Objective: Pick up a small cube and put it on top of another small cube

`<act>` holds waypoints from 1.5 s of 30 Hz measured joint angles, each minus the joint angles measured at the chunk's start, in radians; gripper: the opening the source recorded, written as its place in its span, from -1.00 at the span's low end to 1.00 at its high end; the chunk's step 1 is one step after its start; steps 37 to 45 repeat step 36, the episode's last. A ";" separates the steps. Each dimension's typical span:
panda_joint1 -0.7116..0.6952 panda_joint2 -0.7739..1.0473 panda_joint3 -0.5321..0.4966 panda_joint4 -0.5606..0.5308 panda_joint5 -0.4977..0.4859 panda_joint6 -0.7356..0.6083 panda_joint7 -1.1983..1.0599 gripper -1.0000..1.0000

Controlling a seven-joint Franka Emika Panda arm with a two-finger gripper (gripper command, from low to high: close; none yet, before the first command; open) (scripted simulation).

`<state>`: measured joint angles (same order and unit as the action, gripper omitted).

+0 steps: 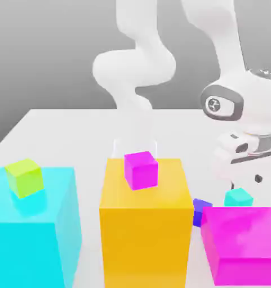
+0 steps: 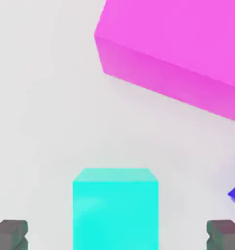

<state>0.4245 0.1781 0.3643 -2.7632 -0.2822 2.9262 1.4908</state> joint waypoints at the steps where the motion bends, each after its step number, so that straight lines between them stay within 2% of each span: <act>1: 0.041 0.036 -0.052 0.008 -0.050 0.026 0.038 0.00; 2: 0.088 0.071 -0.108 0.017 -0.089 0.054 0.068 0.00; 3: 0.130 0.106 -0.159 0.026 -0.132 0.081 0.101 -1.00; 10: 0.144 0.115 -0.175 0.028 -0.143 0.089 0.111 -1.00; 12: 0.090 0.063 -0.106 0.014 -0.073 0.050 0.057 -1.00; 16: 0.023 -0.080 0.014 -0.021 0.147 -0.051 -0.106 -1.00; 20: -0.028 -0.229 -0.020 -0.070 0.304 -0.142 -0.186 -1.00; 24: -0.067 -0.370 -0.100 -0.128 0.383 -0.223 -0.195 -1.00; 28: -0.108 -0.346 -0.126 -0.149 0.374 -0.178 -0.169 -1.00; 33: -0.130 -0.175 -0.141 -0.145 0.266 -0.014 -0.093 -1.00; 34: -0.133 -0.157 -0.143 -0.144 0.252 0.003 -0.083 1.00; 45: -0.134 -0.157 -0.143 -0.144 0.252 0.003 -0.083 1.00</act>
